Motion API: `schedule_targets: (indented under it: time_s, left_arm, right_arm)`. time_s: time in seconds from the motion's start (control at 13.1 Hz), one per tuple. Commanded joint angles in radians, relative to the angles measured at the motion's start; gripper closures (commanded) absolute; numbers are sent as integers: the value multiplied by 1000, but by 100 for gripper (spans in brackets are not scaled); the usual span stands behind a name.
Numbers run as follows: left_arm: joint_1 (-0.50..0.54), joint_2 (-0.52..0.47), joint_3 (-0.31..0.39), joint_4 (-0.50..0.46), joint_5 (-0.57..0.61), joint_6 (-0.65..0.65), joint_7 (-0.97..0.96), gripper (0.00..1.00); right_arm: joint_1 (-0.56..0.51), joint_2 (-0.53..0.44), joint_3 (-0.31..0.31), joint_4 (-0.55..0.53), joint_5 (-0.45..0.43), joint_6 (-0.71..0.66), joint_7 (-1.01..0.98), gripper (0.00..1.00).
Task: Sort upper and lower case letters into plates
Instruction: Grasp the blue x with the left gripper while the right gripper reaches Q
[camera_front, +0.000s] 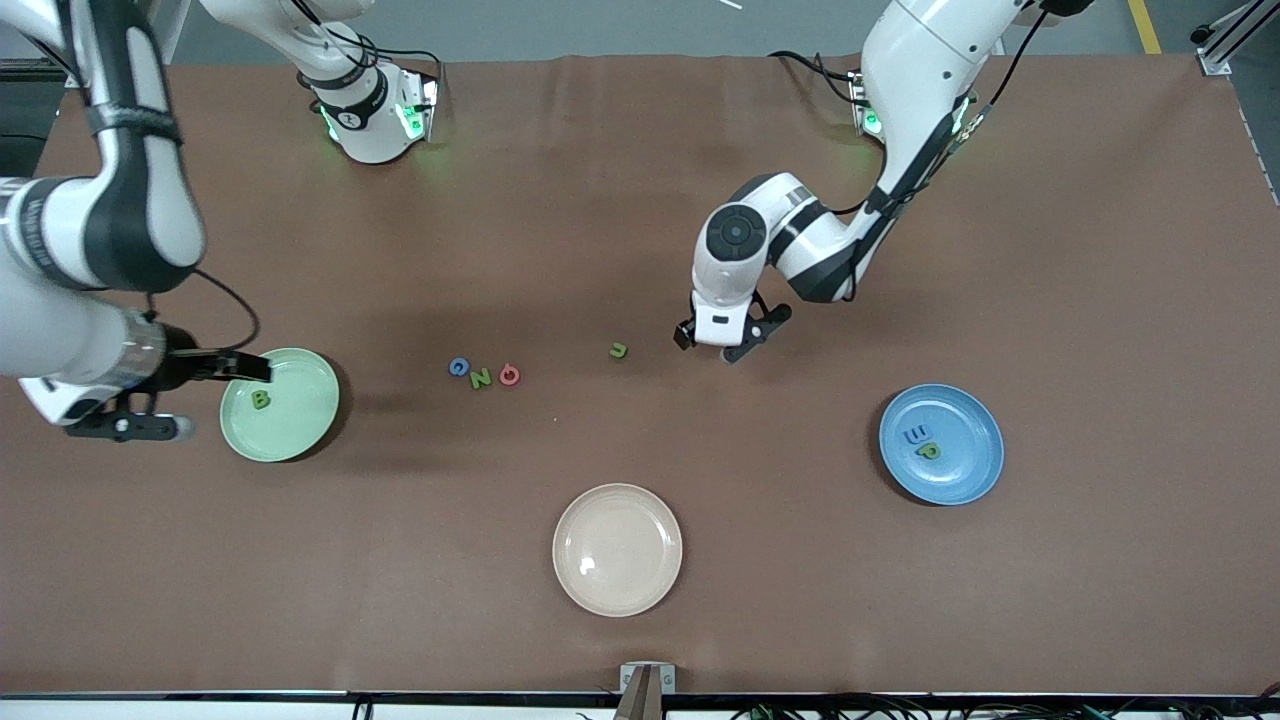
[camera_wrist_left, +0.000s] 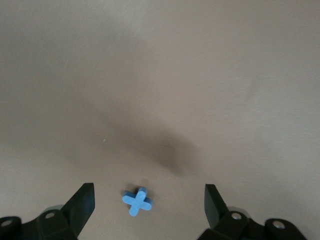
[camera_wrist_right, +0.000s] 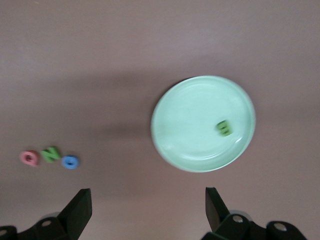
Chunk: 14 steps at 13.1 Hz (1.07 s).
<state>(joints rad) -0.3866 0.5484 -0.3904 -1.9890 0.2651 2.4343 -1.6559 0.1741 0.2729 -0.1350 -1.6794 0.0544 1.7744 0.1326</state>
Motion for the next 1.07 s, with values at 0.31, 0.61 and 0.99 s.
schedule_targets:
  time_s: [0.31, 0.61, 0.99]
  left_arm:
    - [-41, -2, 1, -67, 141, 37, -343, 21]
    - [-49, 16, -1, -66, 141, 40, -392, 29]
    - [-49, 35, -2, -60, 141, 66, -393, 72]
  right_arm:
    - [250, 9, -5, -98, 8, 63, 433, 0]
    - [352, 5, -3, -238, 28, 252, 567, 0]
    - [456, 41, -5, -290, 97, 410, 725, 0]
